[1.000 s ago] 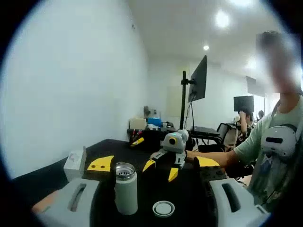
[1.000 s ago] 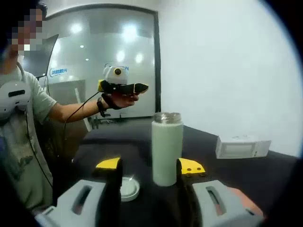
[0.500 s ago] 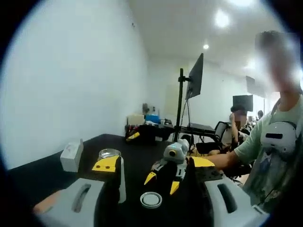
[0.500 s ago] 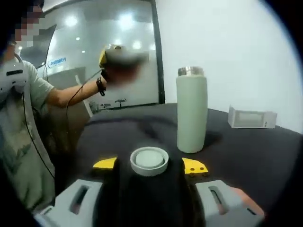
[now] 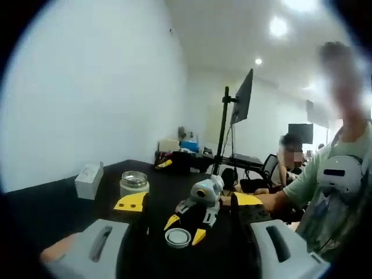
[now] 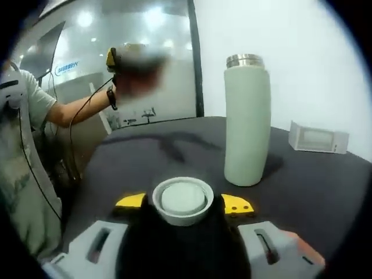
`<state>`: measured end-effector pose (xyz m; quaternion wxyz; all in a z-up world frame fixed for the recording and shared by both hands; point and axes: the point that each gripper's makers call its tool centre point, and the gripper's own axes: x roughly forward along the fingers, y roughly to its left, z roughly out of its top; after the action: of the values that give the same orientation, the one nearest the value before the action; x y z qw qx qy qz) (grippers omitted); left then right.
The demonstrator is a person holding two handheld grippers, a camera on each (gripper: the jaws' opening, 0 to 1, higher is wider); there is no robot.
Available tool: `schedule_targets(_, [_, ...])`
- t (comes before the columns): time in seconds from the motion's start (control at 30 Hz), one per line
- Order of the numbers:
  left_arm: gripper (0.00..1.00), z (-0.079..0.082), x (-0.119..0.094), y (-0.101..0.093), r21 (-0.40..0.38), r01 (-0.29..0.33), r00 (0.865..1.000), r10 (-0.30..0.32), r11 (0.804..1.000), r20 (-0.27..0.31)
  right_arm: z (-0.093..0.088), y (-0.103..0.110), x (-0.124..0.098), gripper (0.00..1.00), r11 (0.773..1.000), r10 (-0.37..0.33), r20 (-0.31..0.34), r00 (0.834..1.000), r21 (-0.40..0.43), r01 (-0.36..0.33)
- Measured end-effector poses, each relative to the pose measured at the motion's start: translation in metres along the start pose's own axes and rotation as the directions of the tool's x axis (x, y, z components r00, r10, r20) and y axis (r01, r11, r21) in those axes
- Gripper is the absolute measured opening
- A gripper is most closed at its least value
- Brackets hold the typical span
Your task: Assemble the cup parts correctly, then place the assembled cup into the box.
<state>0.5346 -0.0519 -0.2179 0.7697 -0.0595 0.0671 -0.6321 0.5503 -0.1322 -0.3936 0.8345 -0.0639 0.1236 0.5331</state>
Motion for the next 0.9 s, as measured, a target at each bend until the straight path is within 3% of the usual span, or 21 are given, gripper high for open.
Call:
schedule_targets(0.47, [0.51, -0.014, 0.011, 0.001, -0.045, -0.012, 1.000, 0.011, 0.999, -0.029, -0.002, 0.000, -0.001, 0.39, 0.999, -0.009, -0.015, 1.000, -0.050, 0.009])
schedule_targets(0.57, [0.47, -0.015, 0.014, 0.005, -0.121, -0.040, 0.999, 0.037, 0.992, -0.030, 0.007, -0.001, -0.004, 0.39, 0.998, -0.026, 0.017, 1.000, -0.051, 0.027])
schedule_targets(0.67, [0.47, -0.015, 0.016, 0.009, -0.184, -0.049, 0.999, 0.045, 0.982, -0.026, 0.025, 0.000, -0.012, 0.39, 0.995, -0.050, 0.064, 0.997, -0.081, 0.056])
schedule_targets(0.73, [0.46, -0.014, 0.016, 0.012, -0.220, -0.063, 0.998, 0.060, 0.973, -0.021, 0.048, 0.000, -0.023, 0.39, 0.987, -0.087, 0.112, 0.990, -0.128, 0.101])
schedule_targets(0.8, [0.45, -0.012, 0.018, 0.008, -0.245, -0.040, 0.999, 0.041, 0.969, -0.003, 0.066, 0.001, -0.032, 0.39, 0.976, -0.112, 0.142, 0.983, -0.173, 0.136])
schedule_targets(0.9, [0.45, -0.015, 0.028, 0.000, -0.320, -0.006, 1.000, 0.004, 0.947, -0.007, 0.098, 0.004, -0.047, 0.39, 0.937, -0.162, 0.183, 0.970, -0.279, 0.210])
